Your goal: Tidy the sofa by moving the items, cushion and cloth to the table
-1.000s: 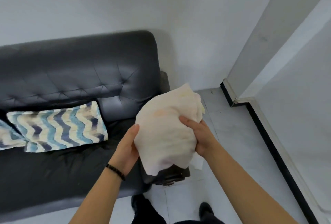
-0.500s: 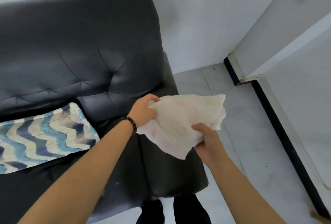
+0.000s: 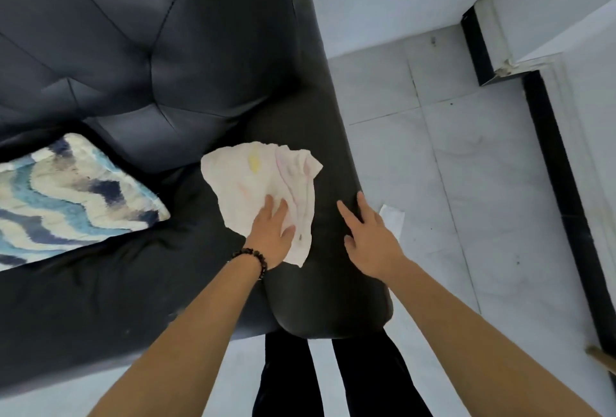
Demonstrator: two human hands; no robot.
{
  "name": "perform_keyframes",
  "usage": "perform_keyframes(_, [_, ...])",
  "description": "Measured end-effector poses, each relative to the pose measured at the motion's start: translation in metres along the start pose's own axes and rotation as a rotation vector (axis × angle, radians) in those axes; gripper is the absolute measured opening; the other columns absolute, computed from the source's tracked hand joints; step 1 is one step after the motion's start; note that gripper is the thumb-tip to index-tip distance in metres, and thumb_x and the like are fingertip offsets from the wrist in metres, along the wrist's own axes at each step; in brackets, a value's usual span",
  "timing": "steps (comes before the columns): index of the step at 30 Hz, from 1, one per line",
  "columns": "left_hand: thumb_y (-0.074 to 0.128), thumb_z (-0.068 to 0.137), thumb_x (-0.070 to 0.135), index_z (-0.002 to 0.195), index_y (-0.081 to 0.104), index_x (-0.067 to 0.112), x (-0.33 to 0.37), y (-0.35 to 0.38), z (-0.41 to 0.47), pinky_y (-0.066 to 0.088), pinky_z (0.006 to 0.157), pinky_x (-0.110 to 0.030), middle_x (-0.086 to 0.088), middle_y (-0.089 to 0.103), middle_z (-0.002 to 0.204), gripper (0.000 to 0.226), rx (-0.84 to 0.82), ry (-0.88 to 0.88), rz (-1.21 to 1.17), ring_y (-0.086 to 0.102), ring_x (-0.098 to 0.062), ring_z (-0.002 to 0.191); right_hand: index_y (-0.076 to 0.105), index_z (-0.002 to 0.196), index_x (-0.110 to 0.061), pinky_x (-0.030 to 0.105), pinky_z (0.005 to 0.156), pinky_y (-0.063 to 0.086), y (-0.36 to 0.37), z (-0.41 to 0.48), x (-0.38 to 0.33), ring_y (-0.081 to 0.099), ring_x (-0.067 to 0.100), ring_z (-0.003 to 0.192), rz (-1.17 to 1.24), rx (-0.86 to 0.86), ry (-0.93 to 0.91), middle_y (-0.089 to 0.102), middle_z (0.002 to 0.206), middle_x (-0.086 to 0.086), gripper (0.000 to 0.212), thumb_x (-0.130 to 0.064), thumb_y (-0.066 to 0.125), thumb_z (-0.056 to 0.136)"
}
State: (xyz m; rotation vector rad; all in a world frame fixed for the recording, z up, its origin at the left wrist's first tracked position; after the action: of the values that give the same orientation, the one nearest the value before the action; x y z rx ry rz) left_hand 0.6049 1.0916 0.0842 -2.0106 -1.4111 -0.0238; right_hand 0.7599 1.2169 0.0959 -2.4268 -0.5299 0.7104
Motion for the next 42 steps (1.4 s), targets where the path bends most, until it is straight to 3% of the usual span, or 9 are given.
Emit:
perform_keyframes(7, [0.036,0.095,0.002,0.151,0.030,0.033,0.011,-0.010,0.003,0.009,0.123,-0.043,0.011,0.013,0.162,0.064,-0.017,-0.134,-0.647,0.008,-0.017,0.150,0.036,0.151,-0.025,0.042,0.112,0.041,-0.045,0.022,-0.014,0.045,0.024,0.136,0.349,0.270,0.075,0.041,0.153,0.004,0.056,-0.049,0.044,0.101])
perform_keyframes(14, [0.046,0.078,-0.002,0.140,0.052,0.026,-0.009,-0.004,-0.007,0.020,0.121,-0.039,0.015,0.038,0.152,0.068,0.008,-0.172,-0.992,0.026,-0.012,0.145,0.046,0.138,-0.015,0.033,0.085,0.051,-0.046,0.085,-0.085,0.063,0.020,0.108,0.605,0.095,0.148,0.063,0.118,-0.001,0.084,-0.072,0.065,0.078])
perform_keyframes(19, [0.041,0.083,-0.005,0.125,0.064,0.021,-0.014,0.004,-0.015,0.023,0.118,-0.031,0.014,0.048,0.143,0.054,0.013,-0.087,-1.115,0.032,-0.004,0.139,0.058,0.100,-0.010,0.028,0.065,0.051,-0.031,0.107,-0.103,0.064,0.022,0.091,0.490,0.138,0.169,0.058,0.085,-0.001,0.030,-0.034,0.072,0.087])
perform_keyframes(21, [0.041,0.087,-0.004,0.120,0.068,0.015,-0.028,-0.003,-0.017,0.041,0.108,-0.030,0.008,0.060,0.132,0.046,0.075,-0.083,-1.145,0.048,-0.011,0.128,0.065,0.104,-0.006,0.038,0.079,0.059,-0.035,0.102,-0.091,0.068,0.029,0.098,0.728,0.075,0.193,0.067,0.099,0.009,0.020,-0.017,0.070,0.088])
perform_keyframes(27, [0.053,0.093,0.033,0.150,0.032,0.029,-0.070,-0.035,0.002,0.027,0.118,-0.042,-0.002,0.033,0.155,0.060,0.458,-0.084,-0.721,0.027,-0.020,0.144,0.070,0.104,-0.011,0.038,0.088,0.059,-0.100,0.070,-0.030,0.071,0.026,0.101,1.020,0.061,0.135,0.075,0.107,0.004,0.019,-0.008,0.073,0.085])
perform_keyframes(30, [0.050,0.096,0.043,0.152,0.016,0.041,-0.038,-0.032,0.013,0.016,0.120,-0.045,-0.007,0.007,0.163,0.065,0.399,-0.004,-0.417,0.007,-0.027,0.149,0.055,0.137,-0.017,0.044,0.104,0.048,-0.130,0.070,0.016,0.056,0.031,0.127,0.728,0.401,0.242,0.058,0.137,0.009,0.053,-0.030,0.071,0.088])
perform_keyframes(32, [0.045,0.098,0.047,0.152,0.008,0.046,-0.014,-0.018,0.018,0.017,0.121,-0.046,-0.005,-0.007,0.163,0.065,0.300,0.051,-0.290,0.006,-0.030,0.149,0.010,0.160,-0.027,0.051,0.117,0.026,-0.115,0.067,0.020,0.024,0.036,0.148,0.353,0.400,0.237,0.016,0.164,0.014,0.086,-0.050,0.061,0.094])
perform_keyframes(34, [0.040,0.100,0.045,0.151,0.002,0.048,-0.006,0.000,0.024,0.017,0.121,-0.045,-0.004,-0.015,0.162,0.064,0.236,0.055,-0.298,0.006,-0.031,0.149,-0.005,0.159,-0.033,0.055,0.121,0.014,-0.079,0.060,0.010,0.005,0.039,0.152,0.079,0.350,0.112,-0.006,0.167,0.013,0.082,-0.061,0.042,0.098])
perform_keyframes(42, [0.032,0.105,0.034,0.155,0.000,0.031,-0.006,-0.007,0.004,0.023,0.117,-0.042,-0.004,-0.015,0.163,0.060,0.256,0.039,-0.071,0.005,-0.029,0.149,-0.002,0.159,-0.031,0.052,0.121,0.021,-0.036,0.040,0.005,0.016,0.036,0.151,0.187,0.232,0.074,0.005,0.168,0.009,0.068,-0.053,0.031,0.104])
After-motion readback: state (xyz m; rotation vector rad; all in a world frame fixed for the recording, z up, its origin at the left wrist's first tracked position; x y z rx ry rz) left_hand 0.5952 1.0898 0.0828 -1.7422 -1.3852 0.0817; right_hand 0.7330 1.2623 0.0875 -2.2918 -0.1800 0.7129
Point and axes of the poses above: each hand's wrist, its own z-axis towards the middle knuckle, its own y-axis out of the palm, x = y × z, the point moved 7 cm from there along z, towards the middle knuckle
